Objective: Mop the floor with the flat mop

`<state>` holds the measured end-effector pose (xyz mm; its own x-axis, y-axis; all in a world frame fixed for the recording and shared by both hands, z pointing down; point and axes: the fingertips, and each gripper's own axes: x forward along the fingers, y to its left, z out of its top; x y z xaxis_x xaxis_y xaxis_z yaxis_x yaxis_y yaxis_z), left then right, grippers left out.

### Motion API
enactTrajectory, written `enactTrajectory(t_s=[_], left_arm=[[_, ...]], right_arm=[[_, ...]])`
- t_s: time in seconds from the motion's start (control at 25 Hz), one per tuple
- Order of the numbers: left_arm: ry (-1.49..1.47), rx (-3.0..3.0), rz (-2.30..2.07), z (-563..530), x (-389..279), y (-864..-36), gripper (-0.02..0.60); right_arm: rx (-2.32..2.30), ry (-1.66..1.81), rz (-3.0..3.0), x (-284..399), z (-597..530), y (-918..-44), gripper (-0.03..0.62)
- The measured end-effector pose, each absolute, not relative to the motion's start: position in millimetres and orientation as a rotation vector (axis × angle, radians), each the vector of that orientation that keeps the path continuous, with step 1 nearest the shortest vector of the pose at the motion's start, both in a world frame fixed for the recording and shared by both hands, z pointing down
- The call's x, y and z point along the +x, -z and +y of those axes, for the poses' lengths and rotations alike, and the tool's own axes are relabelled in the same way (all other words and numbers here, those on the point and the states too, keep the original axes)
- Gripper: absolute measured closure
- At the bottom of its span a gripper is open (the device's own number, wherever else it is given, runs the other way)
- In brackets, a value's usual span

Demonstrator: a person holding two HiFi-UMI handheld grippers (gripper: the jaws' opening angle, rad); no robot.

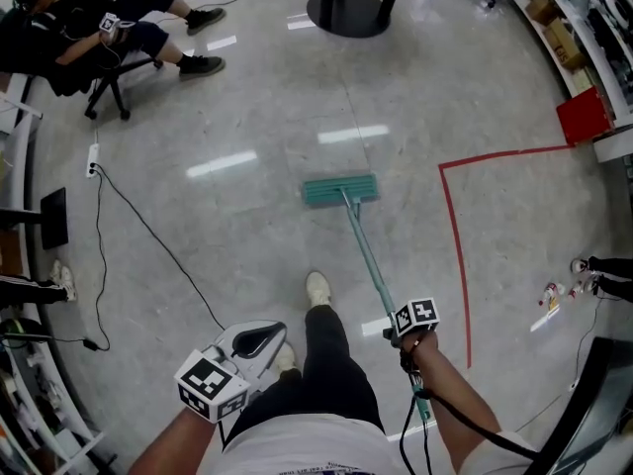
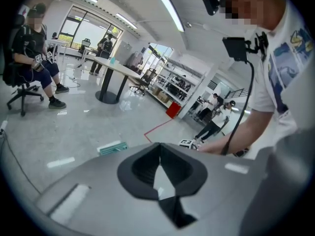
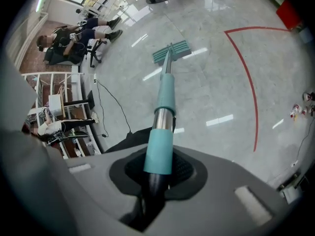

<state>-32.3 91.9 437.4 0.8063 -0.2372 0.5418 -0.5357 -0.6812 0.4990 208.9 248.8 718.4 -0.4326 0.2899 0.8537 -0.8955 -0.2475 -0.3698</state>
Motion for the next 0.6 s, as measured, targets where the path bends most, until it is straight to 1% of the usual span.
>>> enactTrajectory(t_s=[0.2, 0.6], left_arm=[[-0.571, 2.314, -0.585, 106.9, -40.2, -438.2, 0.577], [-0.559, 2.280, -0.657, 114.6, -66.8, -440.5, 0.577]], right_arm=[[0.810, -1.785, -1.116, 194.0, 267.0, -727.2, 0.540], [0.797, -1.791, -1.098, 166.3, 255.1, -742.9, 0.540]])
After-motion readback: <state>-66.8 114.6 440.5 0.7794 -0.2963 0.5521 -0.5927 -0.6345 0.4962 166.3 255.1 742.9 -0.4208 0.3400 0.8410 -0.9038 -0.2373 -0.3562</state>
